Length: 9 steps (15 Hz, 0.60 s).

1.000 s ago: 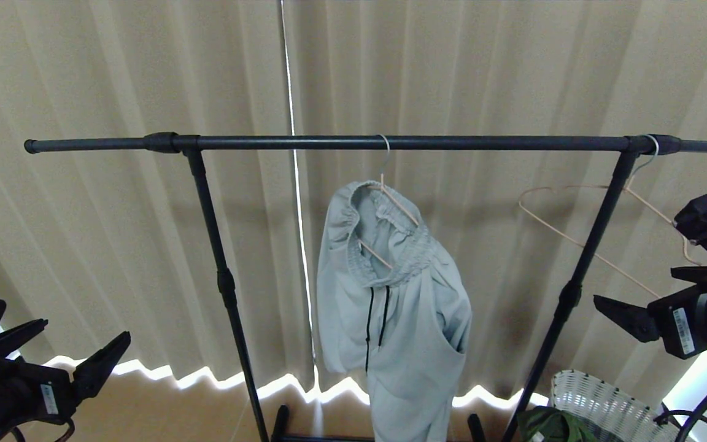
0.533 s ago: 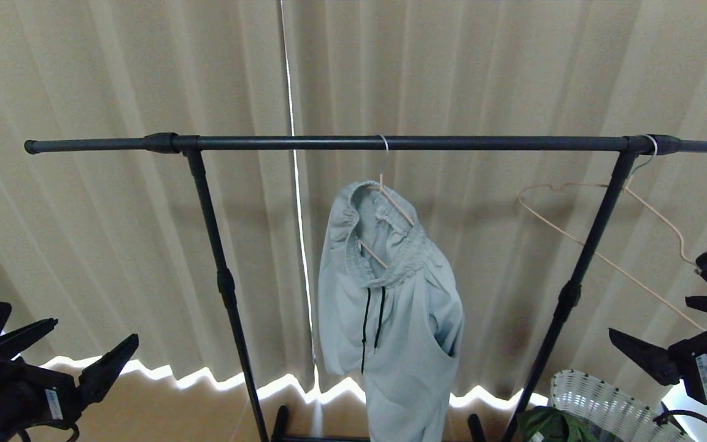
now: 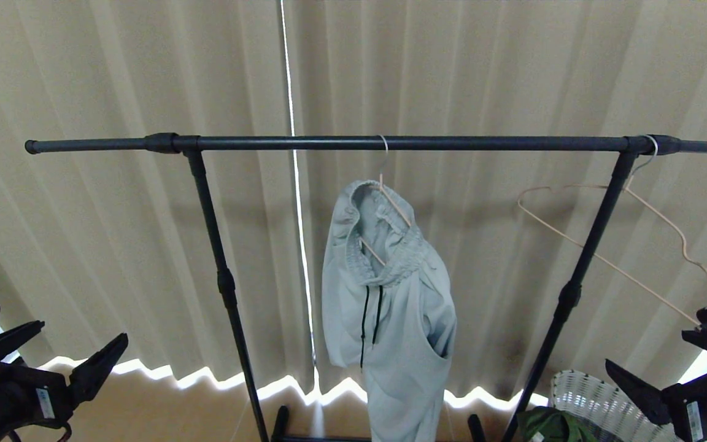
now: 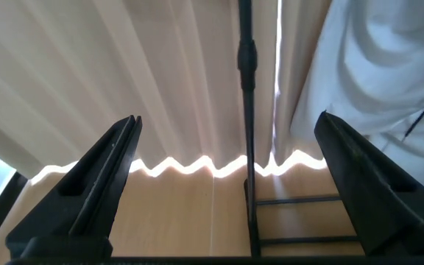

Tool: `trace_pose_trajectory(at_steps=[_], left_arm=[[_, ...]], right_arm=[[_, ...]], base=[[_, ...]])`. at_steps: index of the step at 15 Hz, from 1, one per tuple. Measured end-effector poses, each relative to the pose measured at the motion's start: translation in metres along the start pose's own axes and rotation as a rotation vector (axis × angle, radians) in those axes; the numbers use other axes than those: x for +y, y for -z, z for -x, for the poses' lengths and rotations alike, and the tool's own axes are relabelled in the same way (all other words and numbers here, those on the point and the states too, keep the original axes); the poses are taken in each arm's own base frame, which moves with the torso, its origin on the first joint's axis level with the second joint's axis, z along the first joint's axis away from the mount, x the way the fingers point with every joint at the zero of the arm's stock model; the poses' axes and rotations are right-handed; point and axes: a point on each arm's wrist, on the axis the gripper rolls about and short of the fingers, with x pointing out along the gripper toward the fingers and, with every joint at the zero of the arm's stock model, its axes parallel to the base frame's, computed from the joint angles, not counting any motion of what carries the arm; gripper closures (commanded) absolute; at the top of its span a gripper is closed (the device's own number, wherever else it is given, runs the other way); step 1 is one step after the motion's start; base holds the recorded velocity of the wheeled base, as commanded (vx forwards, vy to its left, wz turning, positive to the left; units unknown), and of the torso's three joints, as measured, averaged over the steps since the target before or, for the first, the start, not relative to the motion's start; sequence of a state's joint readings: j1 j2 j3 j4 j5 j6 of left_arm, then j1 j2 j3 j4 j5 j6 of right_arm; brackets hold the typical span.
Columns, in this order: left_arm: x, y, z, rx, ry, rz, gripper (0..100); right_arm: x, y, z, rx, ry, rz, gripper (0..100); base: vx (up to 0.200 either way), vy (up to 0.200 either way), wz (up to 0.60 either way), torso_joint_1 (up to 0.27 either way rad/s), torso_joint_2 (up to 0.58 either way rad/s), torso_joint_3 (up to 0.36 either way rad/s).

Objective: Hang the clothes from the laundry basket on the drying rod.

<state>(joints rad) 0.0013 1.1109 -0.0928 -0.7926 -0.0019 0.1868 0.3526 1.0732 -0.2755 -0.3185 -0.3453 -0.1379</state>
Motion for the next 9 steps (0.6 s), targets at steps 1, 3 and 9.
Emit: trace_pose_trajectory(at_steps=[1, 3, 9], left_arm=[[0.0, 0.0, 0.001, -0.001, -0.003, 0.001, 0], [0.0, 0.001, 0.001, 0.001, -0.003, 0.001, 0], [0.0, 0.002, 0.003, -0.005, 0.001, -0.002, 0]], right_arm=[[0.0, 0.003, 0.001, 0.001, -0.001, 0.003, 0], [0.0, 0.011, 0.005, 0.008, -0.007, 0.022, 0], [0.0, 0.027, 0.011, 0.023, -0.011, 0.03, 0]], base=[[0.0, 0.0, 0.0, 0.0, 0.0, 0.0], [0.0, 0.0, 0.0, 0.0, 0.0, 0.0], [0.0, 0.0, 0.0, 0.0, 0.0, 0.0]])
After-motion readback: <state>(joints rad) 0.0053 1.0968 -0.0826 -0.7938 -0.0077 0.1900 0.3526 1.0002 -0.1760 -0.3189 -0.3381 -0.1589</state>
